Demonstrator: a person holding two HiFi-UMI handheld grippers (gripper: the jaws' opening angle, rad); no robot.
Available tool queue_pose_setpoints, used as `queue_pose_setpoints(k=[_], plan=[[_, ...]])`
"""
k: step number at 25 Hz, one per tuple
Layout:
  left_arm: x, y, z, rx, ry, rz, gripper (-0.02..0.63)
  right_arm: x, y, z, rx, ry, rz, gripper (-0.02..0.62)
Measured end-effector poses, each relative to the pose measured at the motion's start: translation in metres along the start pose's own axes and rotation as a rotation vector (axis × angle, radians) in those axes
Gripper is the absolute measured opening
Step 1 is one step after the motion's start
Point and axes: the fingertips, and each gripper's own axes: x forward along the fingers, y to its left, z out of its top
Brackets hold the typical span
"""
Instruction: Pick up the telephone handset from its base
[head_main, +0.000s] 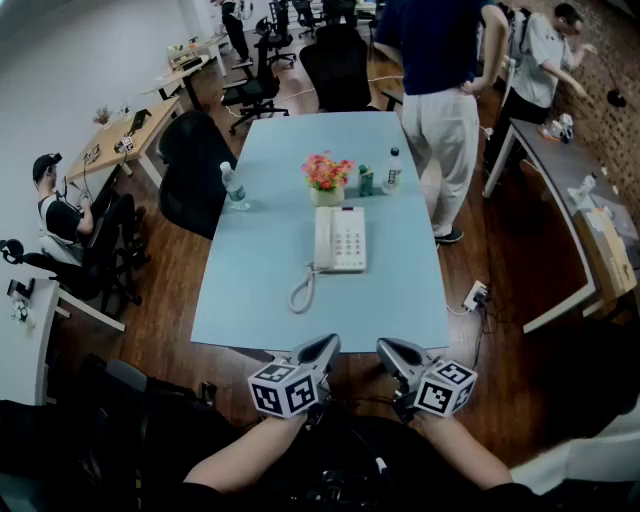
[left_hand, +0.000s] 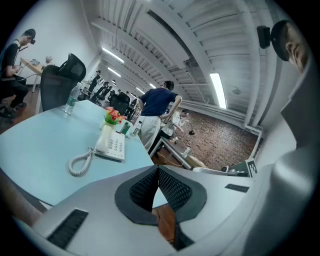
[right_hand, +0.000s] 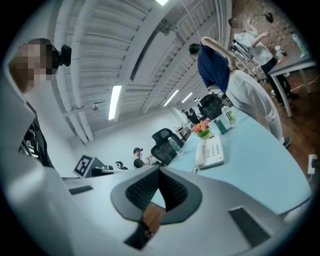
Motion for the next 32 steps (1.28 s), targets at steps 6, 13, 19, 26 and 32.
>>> queue_pose_setpoints(k=[6, 13, 19, 26, 32], plan=[[0.036, 0.079, 0.079, 0.064, -0.005, 0.046, 0.0, 0.068, -0.014, 0.058, -0.04, -0.026, -0.065, 0.018], [0.087, 0.134, 0.138, 0.16, 0.026, 0.038, 0.0, 0.124, -0.056, 0.102, -0.031, -0.094, -0.166, 0.018], [0.127, 0.182, 0.143, 0.15, 0.092, 0.14, 0.0, 0.146, -0.079, 0.121, -0.023, -0.077, -0.16, 0.018], [0.209, 0.237, 0.149, 0.228, 0.158, 0.364, 0.202, 0.156, -0.116, 0.127, 0.013, 0.025, -0.07, 0.018], [0.267, 0.289, 0.131, 0.199, 0.283, 0.522, 0.264, 0.148, -0.142, 0.135, 0.028, 0.067, -0.042, 0.018]])
